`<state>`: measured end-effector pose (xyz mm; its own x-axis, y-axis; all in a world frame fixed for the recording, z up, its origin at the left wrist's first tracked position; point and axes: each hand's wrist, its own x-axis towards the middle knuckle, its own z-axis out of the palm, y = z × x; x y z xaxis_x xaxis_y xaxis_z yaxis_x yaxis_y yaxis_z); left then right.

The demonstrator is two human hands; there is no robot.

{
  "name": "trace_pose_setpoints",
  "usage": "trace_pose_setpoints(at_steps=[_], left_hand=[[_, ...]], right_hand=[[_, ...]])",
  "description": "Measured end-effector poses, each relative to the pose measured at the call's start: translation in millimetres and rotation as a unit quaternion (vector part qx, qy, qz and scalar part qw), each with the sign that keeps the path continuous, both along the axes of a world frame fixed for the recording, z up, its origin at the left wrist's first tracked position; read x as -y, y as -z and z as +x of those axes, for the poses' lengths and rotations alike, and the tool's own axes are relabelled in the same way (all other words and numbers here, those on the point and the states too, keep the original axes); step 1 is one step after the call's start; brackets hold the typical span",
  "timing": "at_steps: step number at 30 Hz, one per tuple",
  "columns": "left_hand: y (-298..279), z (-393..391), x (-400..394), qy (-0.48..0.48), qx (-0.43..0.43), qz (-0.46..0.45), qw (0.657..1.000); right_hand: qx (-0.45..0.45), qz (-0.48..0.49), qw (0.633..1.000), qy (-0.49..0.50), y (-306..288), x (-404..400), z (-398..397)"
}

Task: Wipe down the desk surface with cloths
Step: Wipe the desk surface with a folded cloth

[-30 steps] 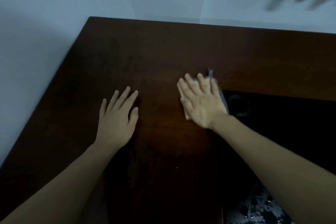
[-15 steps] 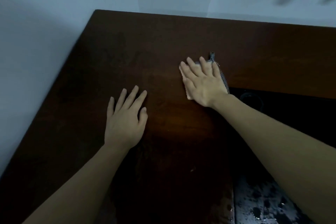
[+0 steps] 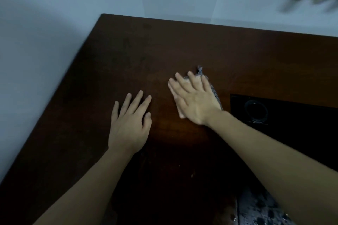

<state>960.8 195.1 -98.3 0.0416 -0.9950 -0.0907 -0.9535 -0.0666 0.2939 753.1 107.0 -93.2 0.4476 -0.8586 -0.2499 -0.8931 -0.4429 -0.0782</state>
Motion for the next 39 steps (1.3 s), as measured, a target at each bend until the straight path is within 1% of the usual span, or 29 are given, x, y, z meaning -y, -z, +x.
trace_pose_setpoints(at_steps=[3,7,9,11,14,16,18,20,22,24,26,28,30,32,34,36,39], left_hand=[[0.9,1.1,-0.2,0.004,-0.001,-0.006,1.0],[-1.9,2.6,1.7,-0.002,-0.006,0.018,1.0],[-7.3,-0.1,3.6,-0.017,-0.013,0.015,1.0],[-15.4,-10.0,9.2,-0.023,-0.02,0.007,1.0],[-25.7,-36.7,21.4,0.002,-0.031,0.002,1.0],[-28.0,-60.8,29.8,0.031,-0.036,0.006,0.999],[-26.2,-88.8,36.0,0.058,-0.034,0.005,0.998],[-19.2,-114.9,38.6,0.074,-0.027,0.024,0.997],[-6.3,-130.3,36.4,0.081,0.012,0.04,0.996],[3.5,-132.4,33.0,0.085,0.055,0.02,0.995],[4.3,-128.2,27.5,0.096,0.076,0.016,0.992],[2.4,-119.3,14.7,0.144,0.08,0.035,0.986],[-3.8,-105.3,-0.5,0.193,0.062,0.053,0.978],[-9.8,-89.1,-4.4,0.207,0.056,0.063,0.975],[-10.6,-74.3,12.2,0.177,0.074,0.087,0.978],[-12.1,-64.5,44.6,0.121,0.104,0.096,0.982],[-5.6,-62.1,89.4,0.05,0.104,0.065,0.991]], right_hand=[[0.01,-0.003,1.0,0.029,2.9,11.6,11.0],[0.006,0.02,1.0,-0.011,-3.1,-30.4,12.9],[0.042,0.054,0.997,-0.027,-9.5,-45.6,3.2],[0.092,0.075,0.993,-0.013,-19.1,-46.0,-14.1],[0.116,0.027,0.992,0.038,-21.8,-26.2,-50.3],[0.112,0.008,0.991,0.076,-16.1,-12.5,-73.9],[0.11,0.019,0.989,0.1,-8.9,-6.2,-90.4],[0.096,0.02,0.991,0.09,-2.5,-6.0,-98.5],[0.077,0.0,0.995,0.07,2.2,-8.0,-101.3],[0.069,-0.007,0.995,0.067,2.8,-7.5,-100.8],[0.059,-0.003,0.996,0.066,3.5,-6.3,-100.9],[0.047,-0.006,0.997,0.064,4.3,-8.0,-100.8],[0.044,-0.003,0.997,0.062,3.9,-7.8,-100.4],[0.039,-0.001,0.997,0.062,3.3,-7.3,-99.4],[0.033,-0.003,0.998,0.061,1.7,-8.0,-97.9],[0.034,-0.003,0.998,0.061,1.5,-6.9,-95.8],[0.041,-0.012,0.997,0.06,2.8,-7.4,-95.6]])
